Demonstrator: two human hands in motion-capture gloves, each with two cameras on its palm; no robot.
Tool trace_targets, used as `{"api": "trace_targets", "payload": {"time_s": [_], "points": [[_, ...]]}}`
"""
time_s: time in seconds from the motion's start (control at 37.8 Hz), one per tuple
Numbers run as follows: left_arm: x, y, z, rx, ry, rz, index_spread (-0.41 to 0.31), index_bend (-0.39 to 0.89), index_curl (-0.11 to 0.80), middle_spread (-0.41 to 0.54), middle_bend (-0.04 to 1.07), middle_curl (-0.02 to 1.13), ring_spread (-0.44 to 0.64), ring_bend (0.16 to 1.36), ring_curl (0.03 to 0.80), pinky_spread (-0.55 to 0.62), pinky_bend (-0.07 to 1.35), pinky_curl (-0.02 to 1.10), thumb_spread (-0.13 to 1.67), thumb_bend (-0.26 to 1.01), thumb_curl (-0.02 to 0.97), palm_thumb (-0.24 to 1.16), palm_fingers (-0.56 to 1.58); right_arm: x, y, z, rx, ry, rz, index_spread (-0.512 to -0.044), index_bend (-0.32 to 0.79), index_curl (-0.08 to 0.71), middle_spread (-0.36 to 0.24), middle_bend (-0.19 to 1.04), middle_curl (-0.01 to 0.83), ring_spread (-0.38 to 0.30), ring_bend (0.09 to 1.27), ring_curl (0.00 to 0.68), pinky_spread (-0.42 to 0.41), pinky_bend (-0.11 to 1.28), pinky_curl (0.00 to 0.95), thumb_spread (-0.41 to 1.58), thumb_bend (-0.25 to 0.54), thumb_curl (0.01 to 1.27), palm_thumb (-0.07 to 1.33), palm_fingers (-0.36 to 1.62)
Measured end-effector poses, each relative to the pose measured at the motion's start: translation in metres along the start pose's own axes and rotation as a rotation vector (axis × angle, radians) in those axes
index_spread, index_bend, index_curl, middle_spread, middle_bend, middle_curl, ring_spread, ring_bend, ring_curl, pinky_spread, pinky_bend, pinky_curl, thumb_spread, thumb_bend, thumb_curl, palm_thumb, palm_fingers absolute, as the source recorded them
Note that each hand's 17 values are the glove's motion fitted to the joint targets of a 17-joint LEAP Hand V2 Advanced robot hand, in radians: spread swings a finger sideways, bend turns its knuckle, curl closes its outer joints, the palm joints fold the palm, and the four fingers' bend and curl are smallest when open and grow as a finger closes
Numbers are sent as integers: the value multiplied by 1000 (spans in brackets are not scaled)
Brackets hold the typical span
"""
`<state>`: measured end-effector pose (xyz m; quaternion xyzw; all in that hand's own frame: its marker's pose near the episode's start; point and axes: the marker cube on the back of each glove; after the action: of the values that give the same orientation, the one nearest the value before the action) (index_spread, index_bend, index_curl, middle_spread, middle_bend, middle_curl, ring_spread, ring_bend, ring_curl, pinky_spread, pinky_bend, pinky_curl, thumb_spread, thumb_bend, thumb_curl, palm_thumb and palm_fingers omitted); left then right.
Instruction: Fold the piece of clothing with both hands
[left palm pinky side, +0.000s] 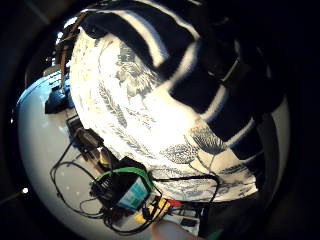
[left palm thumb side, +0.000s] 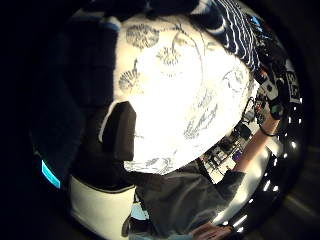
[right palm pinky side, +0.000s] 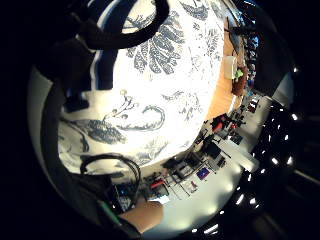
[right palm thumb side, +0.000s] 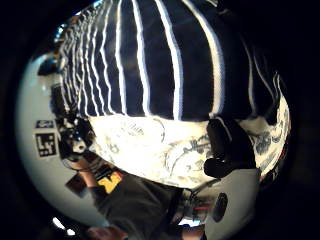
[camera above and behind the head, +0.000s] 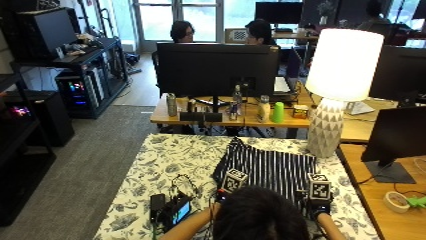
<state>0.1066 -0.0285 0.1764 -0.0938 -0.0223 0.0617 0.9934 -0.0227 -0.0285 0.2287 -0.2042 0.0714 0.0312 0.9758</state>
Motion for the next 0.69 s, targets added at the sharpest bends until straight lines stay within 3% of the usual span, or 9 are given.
{"api": "trace_targets", "payload": {"time_s": [0.05,0.13,0.21,0.29,0.37,0.45,0.56,0.69], "points": [[3,0,-1,-43,21,27,87,186,241,262,192,253,377,748,266,307,804,356,1048,55,290,246,203,10,-37,18,59,-7,6,-328,107,178,-74,210,394,-16,479,351,187,616,364,1050,36,329,878,470],[6,2,-4,-123,17,47,44,194,262,198,199,267,304,722,262,218,771,348,1120,87,296,316,308,11,-47,23,107,-20,23,-333,113,184,-88,220,397,-46,497,350,143,604,357,1057,48,337,925,555],[3,2,-10,-190,-48,41,-3,161,267,110,193,277,186,716,263,67,781,345,1179,121,302,390,481,11,-52,24,171,-28,29,-335,104,184,-113,255,408,-87,530,357,64,588,349,1059,51,342,957,692],[-2,-11,-16,-177,-125,36,-61,132,266,9,211,299,27,711,277,-138,839,359,1225,167,317,483,725,15,-69,28,241,-25,35,-331,123,197,-129,263,414,-128,562,370,-33,601,351,1064,60,349,997,872],[-8,-22,-20,-213,-189,-8,-99,132,271,-57,223,321,-73,683,284,-238,829,358,1251,203,332,567,845,20,-84,30,290,-22,39,-312,132,207,-138,265,419,-153,565,371,-132,604,347,1067,70,355,1037,1035],[-10,-21,-22,-355,-206,-68,-134,144,284,-110,255,351,-166,677,304,-303,774,358,1252,239,361,660,963,20,-89,29,303,-23,42,-298,153,237,-144,261,431,-168,573,394,-202,597,359,1065,76,360,1071,1136],[-14,-22,-28,-442,-218,-176,-164,133,294,-155,269,387,-228,650,328,-357,729,363,1213,248,395,736,1031,18,-86,23,306,-15,52,-280,169,273,-142,270,446,-188,579,418,-253,596,373,1059,79,365,1107,1215],[-14,-25,-35,-565,-175,-197,-183,127,302,-187,254,419,-265,605,347,-389,688,367,1170,233,422,785,1056,12,-89,14,312,-20,-9,-264,171,304,-151,284,459,-209,579,428,-290,595,381,1053,64,364,1120,1270]]}}
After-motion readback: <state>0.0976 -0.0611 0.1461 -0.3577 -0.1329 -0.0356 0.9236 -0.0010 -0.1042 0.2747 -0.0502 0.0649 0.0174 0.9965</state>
